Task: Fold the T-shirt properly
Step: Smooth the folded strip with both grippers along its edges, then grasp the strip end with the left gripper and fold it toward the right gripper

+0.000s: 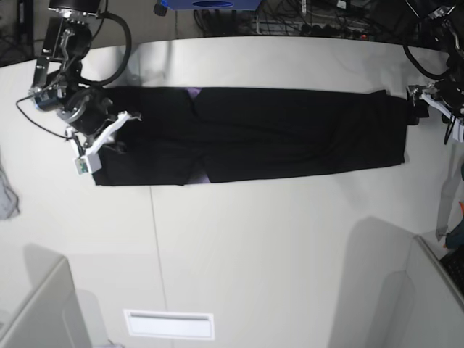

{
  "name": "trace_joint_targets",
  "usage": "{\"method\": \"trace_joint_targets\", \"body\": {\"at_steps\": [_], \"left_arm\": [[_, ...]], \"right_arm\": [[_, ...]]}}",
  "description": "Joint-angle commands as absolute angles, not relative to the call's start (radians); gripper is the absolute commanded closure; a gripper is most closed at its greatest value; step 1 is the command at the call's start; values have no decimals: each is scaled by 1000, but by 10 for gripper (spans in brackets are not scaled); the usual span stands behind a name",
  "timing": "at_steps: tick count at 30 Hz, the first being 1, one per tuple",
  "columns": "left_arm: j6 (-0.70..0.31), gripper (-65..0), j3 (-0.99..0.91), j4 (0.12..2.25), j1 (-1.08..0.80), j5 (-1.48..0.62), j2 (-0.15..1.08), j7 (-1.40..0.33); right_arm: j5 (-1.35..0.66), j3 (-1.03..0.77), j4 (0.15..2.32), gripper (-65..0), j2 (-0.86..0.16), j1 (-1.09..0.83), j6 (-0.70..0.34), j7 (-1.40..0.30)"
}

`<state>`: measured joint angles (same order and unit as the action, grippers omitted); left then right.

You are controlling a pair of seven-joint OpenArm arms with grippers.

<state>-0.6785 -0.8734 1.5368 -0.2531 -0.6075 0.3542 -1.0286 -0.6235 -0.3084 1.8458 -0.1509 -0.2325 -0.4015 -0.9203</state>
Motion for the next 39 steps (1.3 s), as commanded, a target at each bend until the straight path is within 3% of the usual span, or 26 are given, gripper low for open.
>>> {"method": "trace_joint_targets", "body": {"at_steps": [1, 8, 12, 16, 20, 28, 34, 39], "left_arm": [[-679, -650, -862, 1537, -229, -622, 380, -1006], [-673, -648, -725, 1417, -156, -622, 378, -1004], [-673, -561, -690, 1345, -150, -599, 380, -1004], [-673, -332, -661, 1322, -128, -495, 375, -1003], [-673, 0, -667, 1320, -114, -460, 371, -1003], [-673, 0, -670, 1437, -130, -460, 387, -929], [-671, 0, -739, 1695, -193, -460, 378, -935], [-671, 0, -737, 1913, -205, -461, 332, -1101]], "right_arm": [[-645, -312, 1865, 0, -148, -226, -404, -900], [-645, -312, 1868, 0, -143, -242, -404, -908], [-645, -312, 1868, 0, -143, -254, -404, -905], [-645, -312, 1868, 0, -143, -266, -406, -903], [-645, -314, 1868, 0, -143, -269, -430, -903], [-645, -315, 1868, 0, -122, -283, -473, -905], [-645, -314, 1868, 0, -104, -283, -473, -905], [-645, -314, 1868, 0, -101, -282, -473, -905]]}}
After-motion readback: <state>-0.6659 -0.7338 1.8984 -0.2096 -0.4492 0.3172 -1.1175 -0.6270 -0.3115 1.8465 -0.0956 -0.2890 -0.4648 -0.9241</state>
